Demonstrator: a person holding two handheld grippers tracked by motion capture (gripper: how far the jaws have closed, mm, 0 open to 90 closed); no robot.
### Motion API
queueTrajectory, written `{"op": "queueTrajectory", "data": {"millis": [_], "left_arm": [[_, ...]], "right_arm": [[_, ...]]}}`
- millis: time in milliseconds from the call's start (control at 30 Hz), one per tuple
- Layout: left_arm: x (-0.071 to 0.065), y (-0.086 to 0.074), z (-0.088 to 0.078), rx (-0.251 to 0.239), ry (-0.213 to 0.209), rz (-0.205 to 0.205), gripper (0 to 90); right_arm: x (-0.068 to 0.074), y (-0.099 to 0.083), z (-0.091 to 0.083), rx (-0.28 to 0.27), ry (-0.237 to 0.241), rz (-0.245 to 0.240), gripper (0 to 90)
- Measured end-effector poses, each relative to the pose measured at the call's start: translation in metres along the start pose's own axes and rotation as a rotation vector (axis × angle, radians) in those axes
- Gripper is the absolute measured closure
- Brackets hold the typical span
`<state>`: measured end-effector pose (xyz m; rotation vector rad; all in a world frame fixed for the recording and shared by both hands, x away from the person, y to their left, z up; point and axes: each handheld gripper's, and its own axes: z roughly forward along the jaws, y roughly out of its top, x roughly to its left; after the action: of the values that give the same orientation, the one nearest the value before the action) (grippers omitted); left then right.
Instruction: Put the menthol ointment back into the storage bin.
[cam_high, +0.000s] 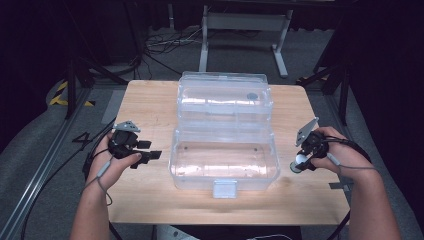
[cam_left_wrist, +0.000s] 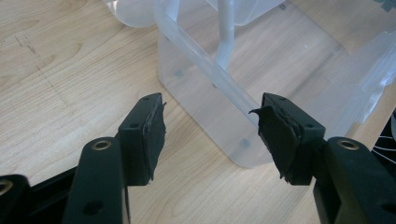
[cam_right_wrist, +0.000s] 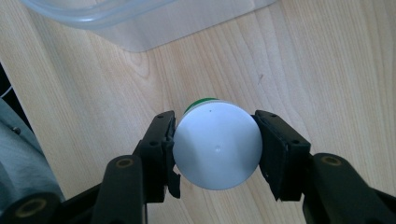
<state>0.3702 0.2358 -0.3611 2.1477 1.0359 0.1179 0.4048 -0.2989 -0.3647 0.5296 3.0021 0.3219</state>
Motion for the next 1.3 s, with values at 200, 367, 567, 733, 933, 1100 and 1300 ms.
{"op": "queueTrajectory", "data": {"millis": [200,367,567,733,933,1100,1300], "left_arm": [[0.0,0.0,0.0,0.001,0.001,0.001,41.3],[0.0,0.0,0.0,0.002,0.001,0.005,41.3],[0.0,0.0,-0.001,-0.001,0.002,0.007,41.3],[0.0,0.0,0.0,0.0,0.002,0.008,41.2],[0.0,0.0,0.0,0.001,0.0,0.009,41.2],[-0.001,0.0,0.0,0.006,-0.004,0.008,41.3],[0.0,0.0,-0.001,0.002,-0.004,0.011,41.2]], "right_arm": [[0.001,0.007,-0.009,0.004,0.0,-0.01,50.5],[0.004,0.012,-0.016,0.014,-0.016,-0.023,50.5],[0.005,0.017,-0.024,0.016,-0.019,-0.04,50.5],[0.008,0.021,-0.03,0.017,-0.024,-0.049,50.5],[0.012,0.026,-0.036,0.008,-0.02,-0.061,50.5],[0.015,0.033,-0.041,0.006,-0.03,-0.077,50.5],[0.019,0.041,-0.046,0.0,-0.022,-0.098,50.5]]}}
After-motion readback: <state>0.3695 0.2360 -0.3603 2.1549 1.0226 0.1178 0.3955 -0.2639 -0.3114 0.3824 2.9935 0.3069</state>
